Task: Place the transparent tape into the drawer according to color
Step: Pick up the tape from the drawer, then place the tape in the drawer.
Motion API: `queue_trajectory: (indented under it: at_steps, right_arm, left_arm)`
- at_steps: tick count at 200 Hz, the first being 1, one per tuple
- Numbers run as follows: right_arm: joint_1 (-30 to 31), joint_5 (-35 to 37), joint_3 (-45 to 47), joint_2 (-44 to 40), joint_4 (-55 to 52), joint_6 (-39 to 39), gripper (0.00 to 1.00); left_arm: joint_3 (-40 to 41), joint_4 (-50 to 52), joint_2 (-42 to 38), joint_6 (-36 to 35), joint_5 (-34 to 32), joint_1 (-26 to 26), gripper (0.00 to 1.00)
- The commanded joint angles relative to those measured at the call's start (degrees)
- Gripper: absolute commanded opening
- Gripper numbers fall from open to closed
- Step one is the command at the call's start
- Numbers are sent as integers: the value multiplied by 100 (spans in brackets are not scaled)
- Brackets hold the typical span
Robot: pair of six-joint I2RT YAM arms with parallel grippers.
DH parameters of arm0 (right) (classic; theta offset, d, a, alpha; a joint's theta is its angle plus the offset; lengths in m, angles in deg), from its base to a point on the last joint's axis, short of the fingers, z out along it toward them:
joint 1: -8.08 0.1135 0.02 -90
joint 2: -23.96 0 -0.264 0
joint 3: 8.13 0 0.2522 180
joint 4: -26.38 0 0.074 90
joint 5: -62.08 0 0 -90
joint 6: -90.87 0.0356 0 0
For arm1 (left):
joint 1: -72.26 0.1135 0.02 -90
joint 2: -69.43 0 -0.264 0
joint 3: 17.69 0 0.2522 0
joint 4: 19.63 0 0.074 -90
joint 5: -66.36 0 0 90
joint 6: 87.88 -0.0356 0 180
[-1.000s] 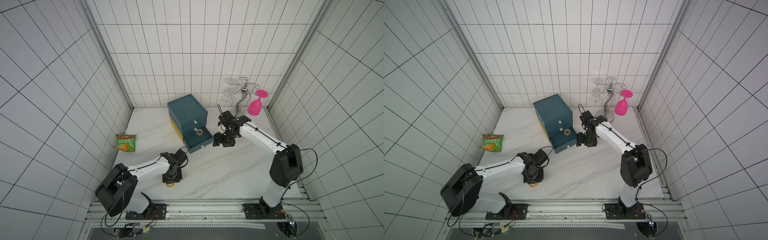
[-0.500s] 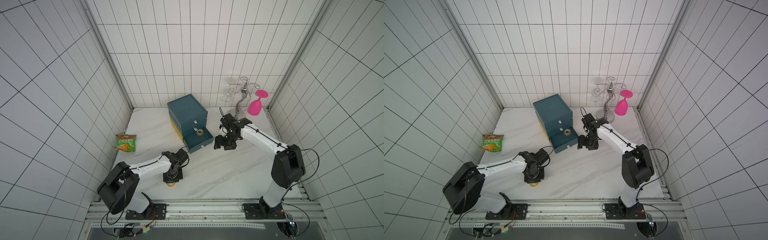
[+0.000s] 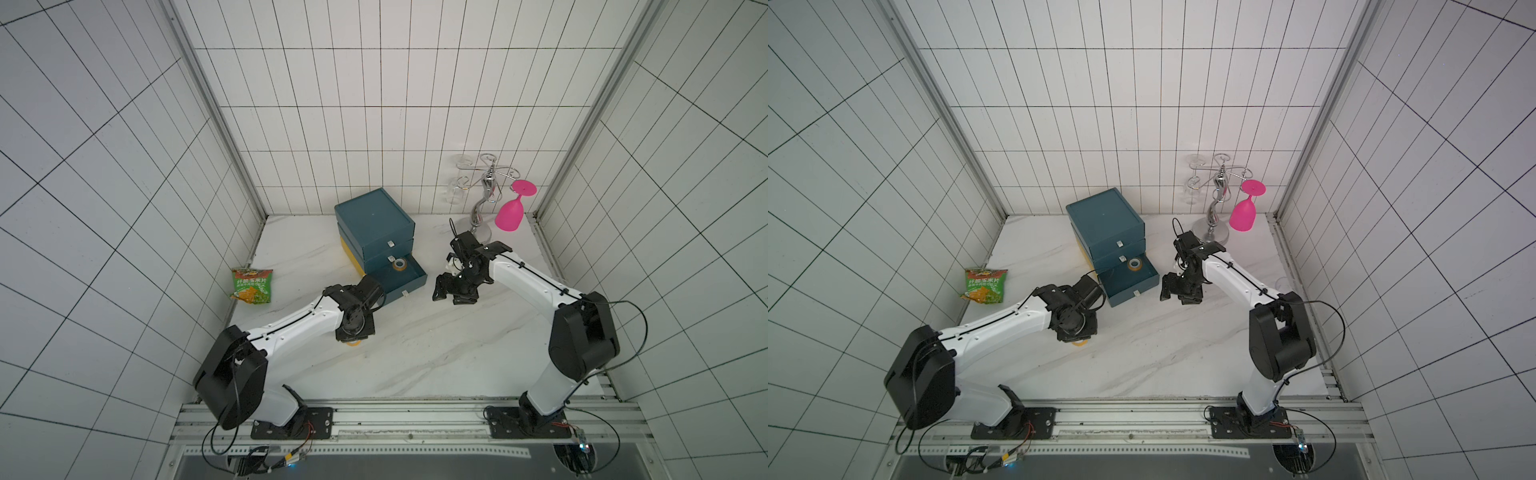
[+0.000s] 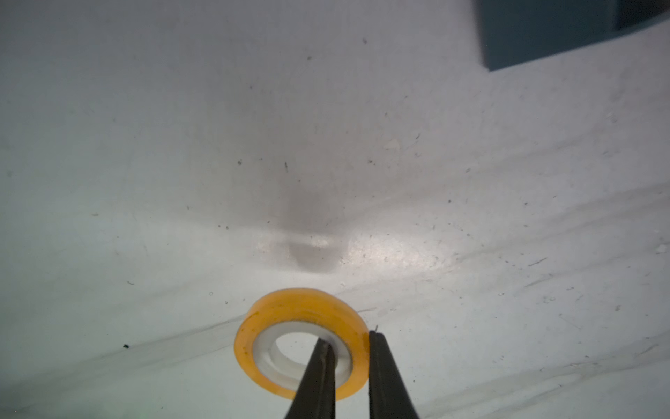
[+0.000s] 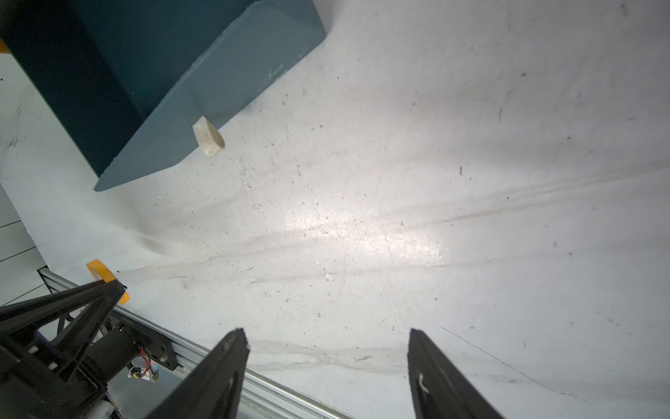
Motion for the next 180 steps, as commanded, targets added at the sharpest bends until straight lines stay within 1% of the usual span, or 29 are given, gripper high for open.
queue_trajectory:
  at_steps: [1,38,81,122,180]
  right_arm:
    - [-139,-76,192,-246,83,56,72]
    - [-302,-92,323,-363,239,106,73]
    - [-420,-109,379,-403,412,190,73]
    - [-496,-108,405,-416,520,208,73]
    - [-584,-120,464,-421,606,204,73]
  left_arm:
    - [-474,118,-39,-138,-175,40,0]
    - [-1251,138,169,-292,-310,44,0]
    - [-1927,-150,554,-441,-420,72,0]
    - [-2210,-670,942,-583,-438,70,0]
    - [-2476,-1346,1462,-898,-713,103,0]
